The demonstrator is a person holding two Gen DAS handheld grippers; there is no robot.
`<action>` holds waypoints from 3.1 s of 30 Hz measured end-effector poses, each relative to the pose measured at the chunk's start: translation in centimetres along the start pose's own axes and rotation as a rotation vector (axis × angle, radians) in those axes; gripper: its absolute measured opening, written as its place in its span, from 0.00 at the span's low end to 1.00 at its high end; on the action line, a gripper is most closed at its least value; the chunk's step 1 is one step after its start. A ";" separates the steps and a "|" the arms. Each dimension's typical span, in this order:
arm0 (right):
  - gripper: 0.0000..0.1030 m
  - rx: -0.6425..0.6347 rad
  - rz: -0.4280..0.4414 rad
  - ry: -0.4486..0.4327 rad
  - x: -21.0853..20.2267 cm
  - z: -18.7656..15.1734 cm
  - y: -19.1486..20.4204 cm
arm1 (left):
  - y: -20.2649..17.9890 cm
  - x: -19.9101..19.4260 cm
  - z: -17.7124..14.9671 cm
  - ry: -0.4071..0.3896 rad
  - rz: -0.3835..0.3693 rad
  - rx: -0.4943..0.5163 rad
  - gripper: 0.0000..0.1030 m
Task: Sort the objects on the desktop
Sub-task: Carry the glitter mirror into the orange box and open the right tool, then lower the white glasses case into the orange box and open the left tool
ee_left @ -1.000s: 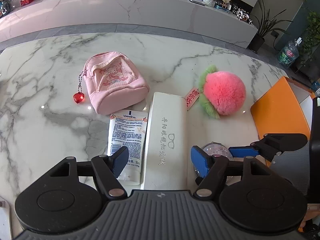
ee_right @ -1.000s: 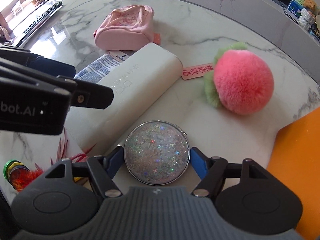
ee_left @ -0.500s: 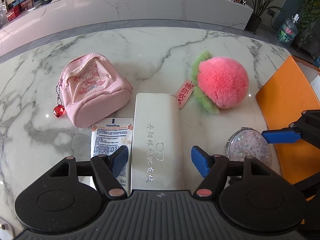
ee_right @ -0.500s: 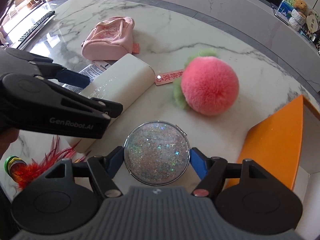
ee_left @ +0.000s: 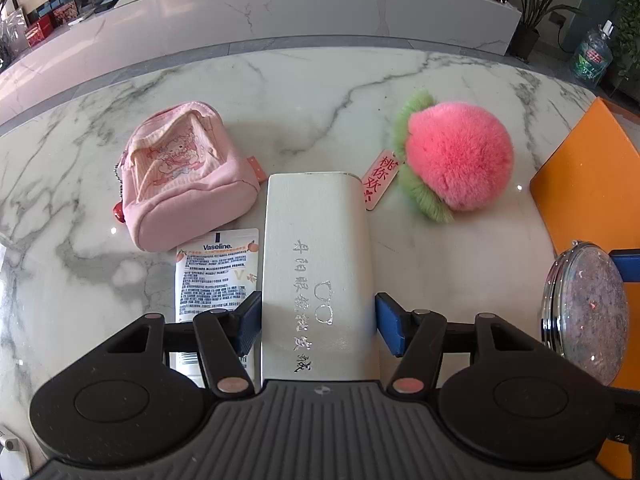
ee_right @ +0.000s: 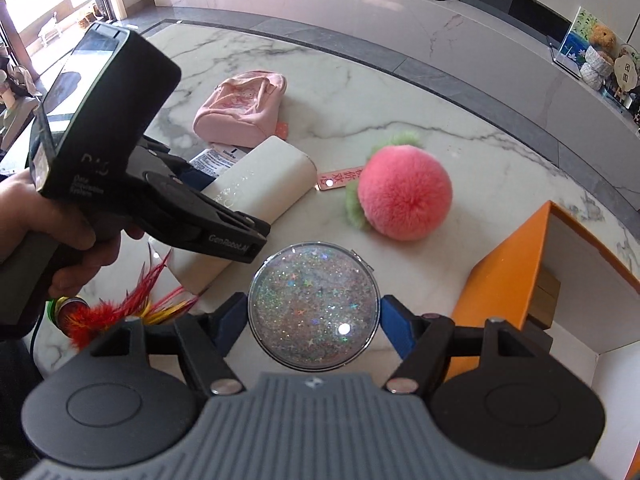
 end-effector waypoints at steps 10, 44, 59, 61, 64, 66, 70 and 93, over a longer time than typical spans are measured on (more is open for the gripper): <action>0.71 0.102 -0.037 -0.177 -7.9 0.0 -4.8 | -1.3 -4.7 1.0 -0.050 -0.027 -0.035 0.67; 0.72 0.175 -0.071 0.057 -1.0 -9.7 -18.3 | -15.2 -9.5 6.1 -0.106 -0.154 0.157 0.67; 0.81 0.221 -0.043 -0.153 -8.3 -8.6 -18.6 | -23.7 -8.4 7.7 -0.096 -0.197 0.407 0.67; 0.80 0.211 -0.099 -0.215 -10.8 -8.7 -18.6 | -24.9 -7.7 7.8 -0.081 -0.206 0.445 0.67; 0.80 0.255 -0.179 -0.310 -14.6 -9.6 -20.8 | -26.7 -6.4 7.9 -0.064 -0.200 0.523 0.67; 0.80 0.316 -0.223 -0.352 -15.9 -10.2 -22.4 | -28.1 -5.3 7.9 -0.054 -0.190 0.582 0.67; 0.71 0.451 -0.248 -0.349 -15.2 -11.4 -25.1 | -30.9 -3.6 7.2 -0.024 -0.195 0.679 0.67; 0.69 0.688 -0.345 -0.376 -14.2 -14.2 -28.7 | -32.2 2.3 5.6 0.206 -0.311 -0.079 0.68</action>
Point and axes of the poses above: each gripper's, at about its wrist camera, not at the fingertips, and x roughly the way its jaws point, y to its left, z to its top, the point moved 3 cm from there along x, roughly the way its jaws point, and after that the axes turned 5 degrees about -y, right-handed, at the moved point
